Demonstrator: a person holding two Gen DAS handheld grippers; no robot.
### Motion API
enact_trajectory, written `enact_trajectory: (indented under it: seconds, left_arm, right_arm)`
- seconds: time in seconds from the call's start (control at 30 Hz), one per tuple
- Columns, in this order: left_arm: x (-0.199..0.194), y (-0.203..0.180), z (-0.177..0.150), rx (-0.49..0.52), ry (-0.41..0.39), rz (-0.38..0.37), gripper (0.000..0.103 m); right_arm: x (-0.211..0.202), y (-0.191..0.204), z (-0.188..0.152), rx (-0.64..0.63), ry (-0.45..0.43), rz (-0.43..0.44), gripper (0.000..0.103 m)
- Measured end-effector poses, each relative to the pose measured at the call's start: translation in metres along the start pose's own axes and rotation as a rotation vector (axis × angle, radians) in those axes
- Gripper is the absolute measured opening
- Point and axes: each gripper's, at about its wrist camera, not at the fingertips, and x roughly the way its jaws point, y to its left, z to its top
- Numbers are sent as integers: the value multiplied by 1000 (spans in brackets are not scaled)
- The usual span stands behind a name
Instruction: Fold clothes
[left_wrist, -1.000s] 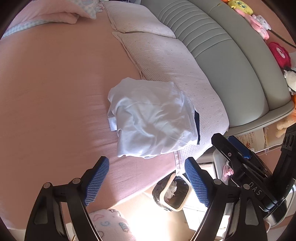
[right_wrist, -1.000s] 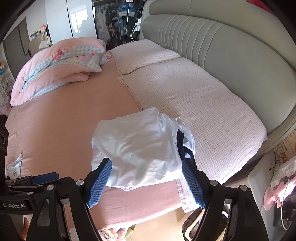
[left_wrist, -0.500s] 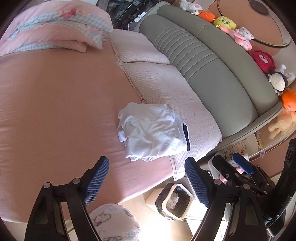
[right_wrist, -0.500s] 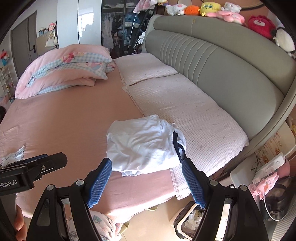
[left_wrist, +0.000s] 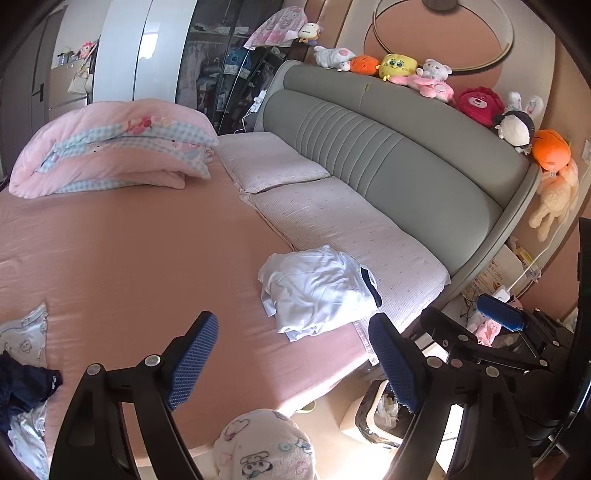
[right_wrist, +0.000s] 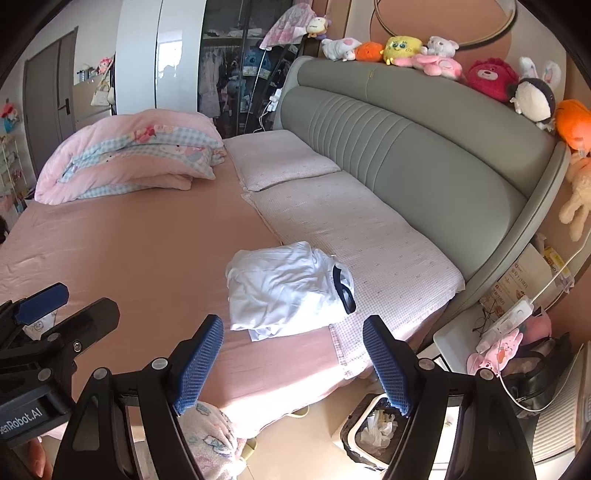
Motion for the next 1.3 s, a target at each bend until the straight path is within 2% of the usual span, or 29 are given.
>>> enact_trajectory:
  seconds: [0.1,0.33,0.53,0.67,0.97,1.17,1.3]
  left_arm:
    - [-15,-2,-8,4,-3,-8,84]
    - [-45,-10,-28,99,-36,66,84]
    - [-63,-21,-30,128,-62,65,84]
    - [-68,-30,-25,159,-79,76,84]
    - [-69,-31,-13,138,-67,31,84]
    - [-69,-30,-13,151,-91,77,84]
    - [-65,-32,-14,170,-83,77,84]
  right_arm:
    - [-15,1,-6,19,-8,-9,78]
    - [-45,-1,-33,46,-20,-12,78]
    - [-67,-1,-46,65,-34,9,78]
    - [-77,-4,-47,76,-45,-17,78]
    - [-77,-15,-42,120,-47,25,78]
    - [-70,-11,-41,107,-35,37,78]
    - [-67,-8,-42,106,-29,43,78]
